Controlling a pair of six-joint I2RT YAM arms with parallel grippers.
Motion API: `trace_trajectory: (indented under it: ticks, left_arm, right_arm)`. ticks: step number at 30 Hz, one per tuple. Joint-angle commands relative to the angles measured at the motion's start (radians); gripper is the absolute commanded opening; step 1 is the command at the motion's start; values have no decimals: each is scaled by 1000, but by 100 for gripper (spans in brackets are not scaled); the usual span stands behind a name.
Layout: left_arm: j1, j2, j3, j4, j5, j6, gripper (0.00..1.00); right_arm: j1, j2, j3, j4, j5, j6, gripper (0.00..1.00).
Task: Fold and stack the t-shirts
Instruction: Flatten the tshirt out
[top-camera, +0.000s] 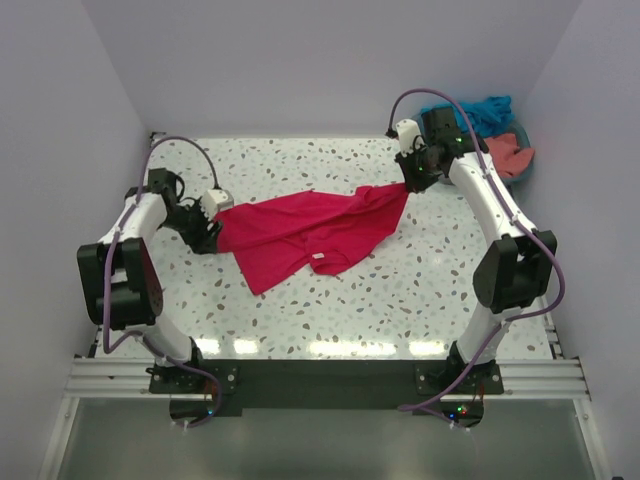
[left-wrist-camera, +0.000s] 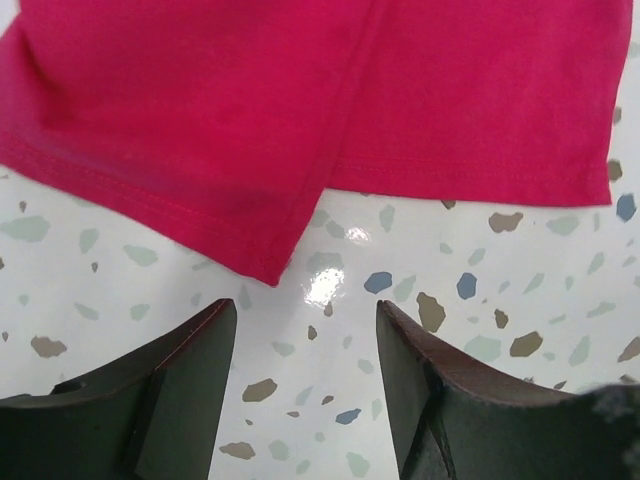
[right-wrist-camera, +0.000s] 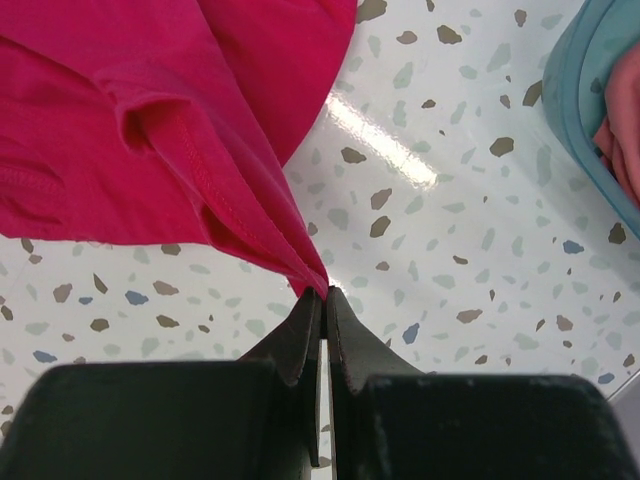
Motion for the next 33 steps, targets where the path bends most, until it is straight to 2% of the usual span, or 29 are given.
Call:
trace_trajectory:
  ticks: [1, 9, 22, 25, 28, 29, 33]
  left_arm:
    - [-12, -49, -64, 122, 26, 173, 63]
    - [-38, 32, -47, 173, 4, 338, 62]
    - [-94, 141, -75, 194, -100, 413, 60]
    - [-92, 158, -92, 187, -152, 434, 54]
    - [-92, 155, -105, 154, -186, 462, 43]
    - [-94, 143, -107, 148, -191, 462, 29]
    - [-91, 126, -34, 122, -155, 344, 3]
  right_arm:
    - [0, 6, 14, -14, -19, 10, 0]
    - [0, 17, 28, -35, -8, 4, 0]
    - [0, 29, 46, -54, 23, -1, 0]
    - [0, 32, 45, -54, 27, -1, 0]
    - [0, 30, 34, -51, 30, -2, 0]
    - [0, 27, 32, -49, 29, -2, 0]
    - [0, 20, 49, -6, 32, 2, 0]
